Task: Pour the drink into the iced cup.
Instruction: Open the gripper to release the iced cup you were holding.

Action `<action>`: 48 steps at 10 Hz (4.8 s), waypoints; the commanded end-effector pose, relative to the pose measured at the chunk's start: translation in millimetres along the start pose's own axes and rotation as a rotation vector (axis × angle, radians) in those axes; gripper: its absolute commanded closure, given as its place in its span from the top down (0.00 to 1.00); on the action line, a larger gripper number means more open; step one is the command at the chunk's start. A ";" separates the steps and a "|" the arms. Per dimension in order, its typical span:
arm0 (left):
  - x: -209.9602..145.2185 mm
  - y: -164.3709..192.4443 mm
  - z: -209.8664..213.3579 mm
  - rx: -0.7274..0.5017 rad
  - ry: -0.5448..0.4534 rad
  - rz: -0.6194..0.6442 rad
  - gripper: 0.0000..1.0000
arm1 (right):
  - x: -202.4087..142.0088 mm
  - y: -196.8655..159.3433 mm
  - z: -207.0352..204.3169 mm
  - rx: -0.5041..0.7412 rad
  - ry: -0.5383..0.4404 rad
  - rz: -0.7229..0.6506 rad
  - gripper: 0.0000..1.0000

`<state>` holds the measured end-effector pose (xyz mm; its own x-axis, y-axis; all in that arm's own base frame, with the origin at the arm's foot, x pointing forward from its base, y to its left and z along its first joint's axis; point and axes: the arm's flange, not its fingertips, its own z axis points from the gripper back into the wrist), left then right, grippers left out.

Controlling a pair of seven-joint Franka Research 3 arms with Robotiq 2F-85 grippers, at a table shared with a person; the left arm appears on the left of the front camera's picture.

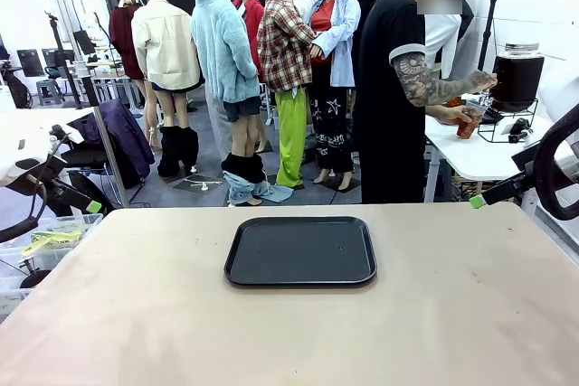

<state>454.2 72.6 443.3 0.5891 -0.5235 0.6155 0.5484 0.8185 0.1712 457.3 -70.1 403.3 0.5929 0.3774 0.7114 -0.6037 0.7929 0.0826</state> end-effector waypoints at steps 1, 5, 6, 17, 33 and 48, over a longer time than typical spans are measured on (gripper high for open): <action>0.4 0.6 1.3 0.003 -0.002 0.000 1.00 | 0.5 -2.6 -2.2 -0.002 0.005 0.009 1.00; 0.4 0.6 1.3 0.003 -0.002 0.000 1.00 | 0.5 -2.6 -2.2 -0.002 0.005 0.009 1.00; 0.4 0.6 1.3 0.003 -0.002 0.000 1.00 | 0.5 -2.6 -2.2 -0.002 0.005 0.009 1.00; 0.4 0.6 1.3 0.003 -0.002 0.000 1.00 | 0.5 -2.6 -2.2 -0.002 0.005 0.009 1.00; 0.4 0.6 1.3 0.003 -0.002 0.000 1.00 | 0.5 -2.6 -2.2 -0.002 0.005 0.009 1.00; 0.4 0.6 1.3 0.003 -0.002 0.000 1.00 | 0.5 -2.6 -2.2 -0.002 0.005 0.009 1.00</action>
<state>454.2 72.6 443.3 0.5891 -0.5235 0.6155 0.5484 0.8185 0.1712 457.3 -70.1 403.2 0.5929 0.3774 0.7114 -0.6037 0.7929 0.0826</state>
